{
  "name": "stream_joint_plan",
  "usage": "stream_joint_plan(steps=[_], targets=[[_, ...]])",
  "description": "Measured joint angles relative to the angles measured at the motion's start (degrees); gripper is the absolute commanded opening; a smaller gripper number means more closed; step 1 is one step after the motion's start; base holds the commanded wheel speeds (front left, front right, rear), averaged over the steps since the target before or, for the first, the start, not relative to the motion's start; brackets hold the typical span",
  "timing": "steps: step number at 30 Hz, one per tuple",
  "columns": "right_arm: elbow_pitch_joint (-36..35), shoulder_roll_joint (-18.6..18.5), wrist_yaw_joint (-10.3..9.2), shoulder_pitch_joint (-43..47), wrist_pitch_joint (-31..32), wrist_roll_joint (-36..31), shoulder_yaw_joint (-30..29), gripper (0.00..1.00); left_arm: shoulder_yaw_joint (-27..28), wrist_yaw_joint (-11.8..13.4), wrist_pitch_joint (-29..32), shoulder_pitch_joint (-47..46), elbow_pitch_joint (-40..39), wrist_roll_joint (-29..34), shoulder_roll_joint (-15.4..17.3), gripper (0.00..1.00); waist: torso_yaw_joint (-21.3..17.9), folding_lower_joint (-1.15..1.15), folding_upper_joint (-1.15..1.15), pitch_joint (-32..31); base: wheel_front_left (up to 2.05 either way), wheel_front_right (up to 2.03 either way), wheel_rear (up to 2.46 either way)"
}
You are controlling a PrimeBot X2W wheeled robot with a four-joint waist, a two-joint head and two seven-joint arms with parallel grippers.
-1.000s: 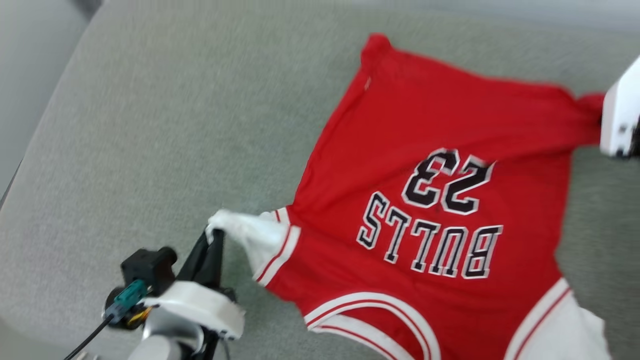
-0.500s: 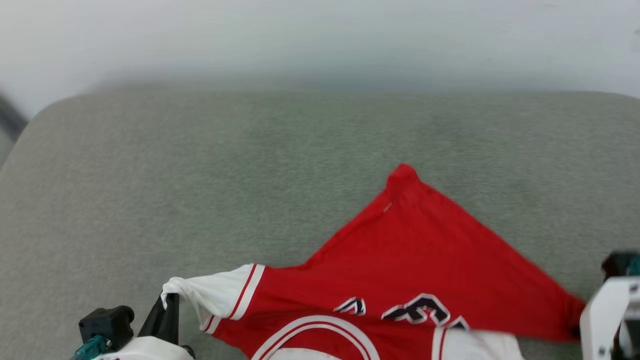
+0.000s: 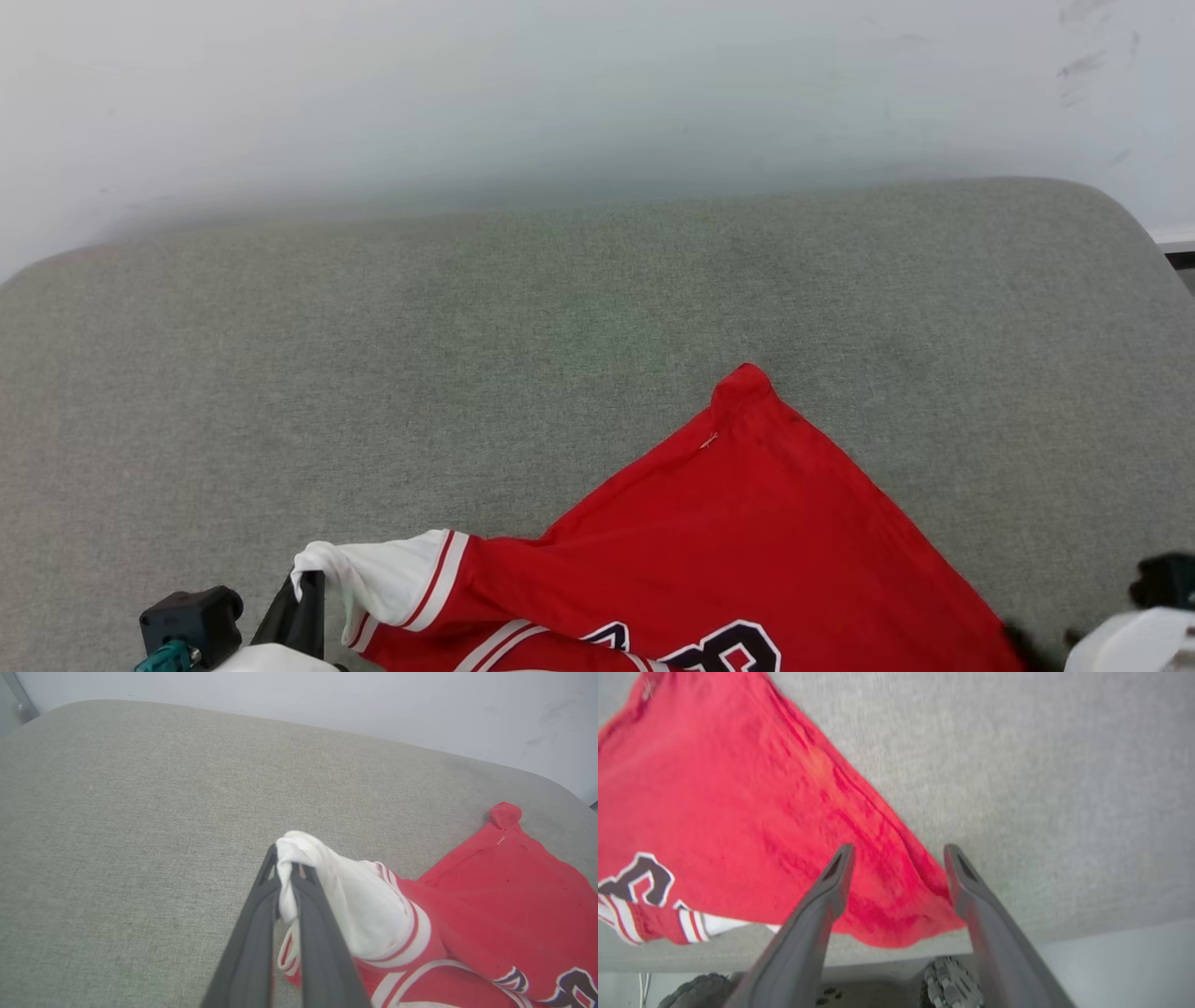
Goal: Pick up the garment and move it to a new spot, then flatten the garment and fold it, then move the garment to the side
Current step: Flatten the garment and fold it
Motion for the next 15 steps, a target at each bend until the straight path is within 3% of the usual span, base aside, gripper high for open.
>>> stream_joint_plan(steps=[8,11,15], targets=[[1.76,0.89,0.0,-9.07,-25.24,-0.07,0.59,1.0,-0.76,0.24,0.52,-1.59,-1.36,0.76,0.44,0.0,0.68,0.01,0.0,1.98,0.0,0.0,0.0],[4.97,0.36,0.0,-13.22,-29.31,1.13,2.09,1.0,-1.48,0.14,0.51,-2.82,-1.83,1.19,0.13,0.0,1.3,0.01,0.0,3.18,0.0,0.0,0.0],[9.11,-1.35,0.0,-20.75,-27.24,2.6,6.26,1.0,-2.46,-0.51,0.45,-5.54,-2.25,1.81,-0.41,0.0,2.65,0.01,0.0,5.21,0.0,0.0,0.0]])
